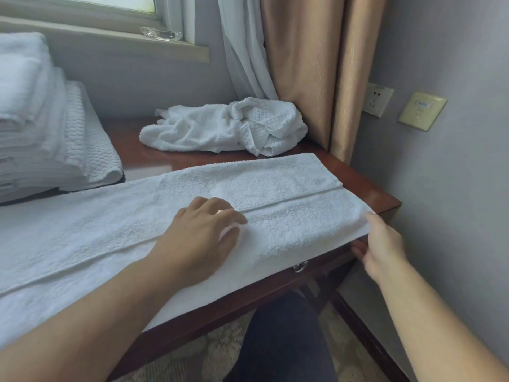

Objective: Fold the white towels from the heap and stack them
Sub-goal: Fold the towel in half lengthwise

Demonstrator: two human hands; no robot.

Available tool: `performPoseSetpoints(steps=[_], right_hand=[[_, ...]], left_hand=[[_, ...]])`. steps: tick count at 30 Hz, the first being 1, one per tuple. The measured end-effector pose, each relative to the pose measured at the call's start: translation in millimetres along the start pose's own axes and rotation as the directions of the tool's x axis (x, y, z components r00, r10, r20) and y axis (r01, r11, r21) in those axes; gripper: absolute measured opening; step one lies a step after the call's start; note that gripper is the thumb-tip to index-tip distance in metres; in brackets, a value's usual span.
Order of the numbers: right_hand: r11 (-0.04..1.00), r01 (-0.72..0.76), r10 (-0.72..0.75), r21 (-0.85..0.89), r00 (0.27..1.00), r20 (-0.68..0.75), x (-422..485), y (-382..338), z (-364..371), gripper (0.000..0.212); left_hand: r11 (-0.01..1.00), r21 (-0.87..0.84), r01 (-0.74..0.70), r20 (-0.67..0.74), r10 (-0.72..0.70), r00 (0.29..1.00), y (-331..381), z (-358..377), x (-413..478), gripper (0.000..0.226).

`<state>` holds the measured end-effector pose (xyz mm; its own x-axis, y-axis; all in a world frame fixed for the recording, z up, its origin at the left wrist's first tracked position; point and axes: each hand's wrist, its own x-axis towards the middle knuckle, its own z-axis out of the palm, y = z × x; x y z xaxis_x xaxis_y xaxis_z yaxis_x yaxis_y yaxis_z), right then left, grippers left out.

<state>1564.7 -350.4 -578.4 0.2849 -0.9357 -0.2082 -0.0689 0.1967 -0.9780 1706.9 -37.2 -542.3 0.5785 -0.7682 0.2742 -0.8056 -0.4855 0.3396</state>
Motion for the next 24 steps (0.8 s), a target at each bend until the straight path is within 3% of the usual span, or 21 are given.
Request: performPoseSetpoints(steps=[2, 5, 8, 10, 15, 18, 21, 24], right_hand=[[0.999, 0.013, -0.014, 0.040, 0.999, 0.040, -8.6, 7.7, 1.6, 0.030], [0.955, 0.257, -0.269, -0.151, 0.961, -0.066, -18.1, 8.1, -0.8, 0.065], [0.906, 0.398, -0.405, -0.141, 0.914, -0.019, -20.6, -8.3, 2.3, 0.052], [0.899, 0.417, -0.416, -0.134, 0.909, 0.032, -18.5, -24.6, 10.4, 0.032], [0.946, 0.289, -0.307, 0.150, 0.945, 0.115, -13.8, -61.9, 32.4, 0.023], [0.940, 0.239, -0.284, 0.243, 0.943, 0.170, -13.1, -78.8, 43.6, 0.019], [0.953, 0.220, -0.266, 0.208, 0.937, 0.228, -11.6, -88.9, 49.8, 0.027], [0.957, 0.292, -0.282, -0.002, 0.925, 0.254, -7.2, -86.1, 56.8, 0.041]], left_hand=[[0.999, 0.005, -0.048, 0.050, 0.048, 0.998, 12.3, 2.6, -0.4, 0.043], [0.995, 0.057, -0.087, 0.086, 0.082, 0.993, 24.5, 7.3, -2.5, 0.056], [0.992, 0.099, -0.079, 0.113, 0.067, 0.991, 28.3, 7.5, -3.5, 0.064], [0.994, 0.089, -0.066, 0.132, 0.054, 0.990, 28.9, 4.8, -3.1, 0.069], [0.995, 0.085, -0.058, 0.200, 0.040, 0.979, 39.4, -4.8, -1.5, 0.070], [0.996, 0.081, -0.045, 0.240, 0.025, 0.970, 41.7, -11.6, 1.1, 0.047], [0.999, 0.027, 0.022, 0.196, -0.027, 0.980, 36.3, -23.7, 10.6, 0.014], [0.986, 0.115, 0.123, 0.078, -0.132, 0.988, 26.8, -32.7, 26.9, 0.022]])
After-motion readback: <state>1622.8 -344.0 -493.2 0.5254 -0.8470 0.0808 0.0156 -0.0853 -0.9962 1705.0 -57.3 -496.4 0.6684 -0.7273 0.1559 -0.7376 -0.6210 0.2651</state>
